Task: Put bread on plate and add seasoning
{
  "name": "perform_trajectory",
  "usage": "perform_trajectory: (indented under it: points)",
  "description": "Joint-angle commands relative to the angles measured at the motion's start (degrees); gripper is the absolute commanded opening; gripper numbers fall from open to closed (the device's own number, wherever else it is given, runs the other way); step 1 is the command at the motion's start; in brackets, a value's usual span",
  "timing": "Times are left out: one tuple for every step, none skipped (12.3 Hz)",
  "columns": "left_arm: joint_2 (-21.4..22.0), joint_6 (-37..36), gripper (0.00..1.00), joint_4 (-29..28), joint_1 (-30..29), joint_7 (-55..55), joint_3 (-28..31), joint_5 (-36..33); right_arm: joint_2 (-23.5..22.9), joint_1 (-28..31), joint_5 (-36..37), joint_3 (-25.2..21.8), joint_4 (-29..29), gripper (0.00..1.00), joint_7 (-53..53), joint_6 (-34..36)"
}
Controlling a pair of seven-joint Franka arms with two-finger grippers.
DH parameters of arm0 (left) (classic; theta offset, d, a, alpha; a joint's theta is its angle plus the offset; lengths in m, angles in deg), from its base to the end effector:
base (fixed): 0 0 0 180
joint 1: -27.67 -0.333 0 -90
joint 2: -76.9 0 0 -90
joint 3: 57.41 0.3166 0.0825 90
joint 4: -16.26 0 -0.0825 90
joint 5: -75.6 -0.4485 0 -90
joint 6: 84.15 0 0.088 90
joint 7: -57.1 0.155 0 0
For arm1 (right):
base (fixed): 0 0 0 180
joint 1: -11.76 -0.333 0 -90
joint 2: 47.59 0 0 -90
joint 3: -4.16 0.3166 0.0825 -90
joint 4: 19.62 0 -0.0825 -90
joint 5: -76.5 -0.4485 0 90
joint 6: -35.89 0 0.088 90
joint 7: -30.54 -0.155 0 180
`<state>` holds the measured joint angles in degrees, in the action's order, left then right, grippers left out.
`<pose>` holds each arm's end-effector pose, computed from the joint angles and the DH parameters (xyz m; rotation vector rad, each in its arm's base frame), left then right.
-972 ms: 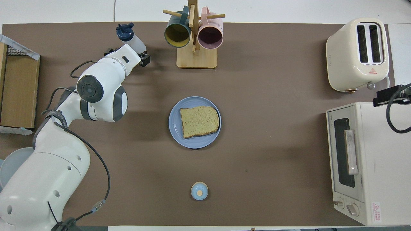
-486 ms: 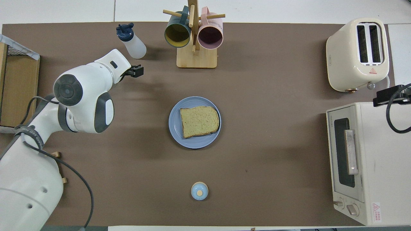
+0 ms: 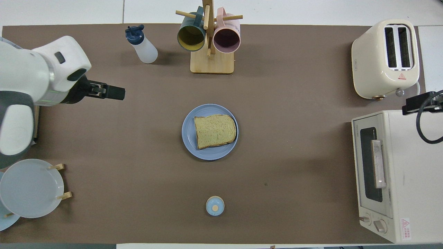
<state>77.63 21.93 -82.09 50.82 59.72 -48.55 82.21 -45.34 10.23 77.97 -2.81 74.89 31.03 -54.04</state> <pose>0.6206 -0.1725 0.5333 2.9779 -0.4063 0.2033 0.5999 -0.0622 0.5587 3.1193 -0.1338 -0.0655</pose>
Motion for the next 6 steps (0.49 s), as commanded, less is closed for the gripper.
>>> perform_trajectory:
  points:
    - [1.3,-14.5,1.0,7.1,-4.2,4.5,0.3,-0.1,1.2,0.7,-0.2,0.3,1.2,1.0,1.0,0.1]
    - [4.2,-17.0,1.0,6.9,-4.6,8.6,0.1,-2.1,1.2,0.7,-0.2,0.3,1.2,1.0,0.9,0.2]
    - [6.3,-18.6,1.0,6.2,-4.5,10.1,0.0,-4.7,1.2,0.7,-0.2,0.3,1.2,1.0,0.9,0.2]
    - [7.2,-19.8,1.0,6.2,-4.6,10.1,0.1,-5.2,1.2,0.7,-0.2,0.3,1.2,1.0,0.9,0.2]
    - [8.0,-20.5,1.0,6.2,-4.8,10.1,0.2,-5.3,1.2,0.7,-0.2,0.3,1.3,1.0,0.9,0.2]
    - [9.0,-21.3,1.0,6.1,-5.5,10.0,0.1,-5.6,1.2,0.7,-0.2,0.3,1.2,1.0,0.9,0.2]
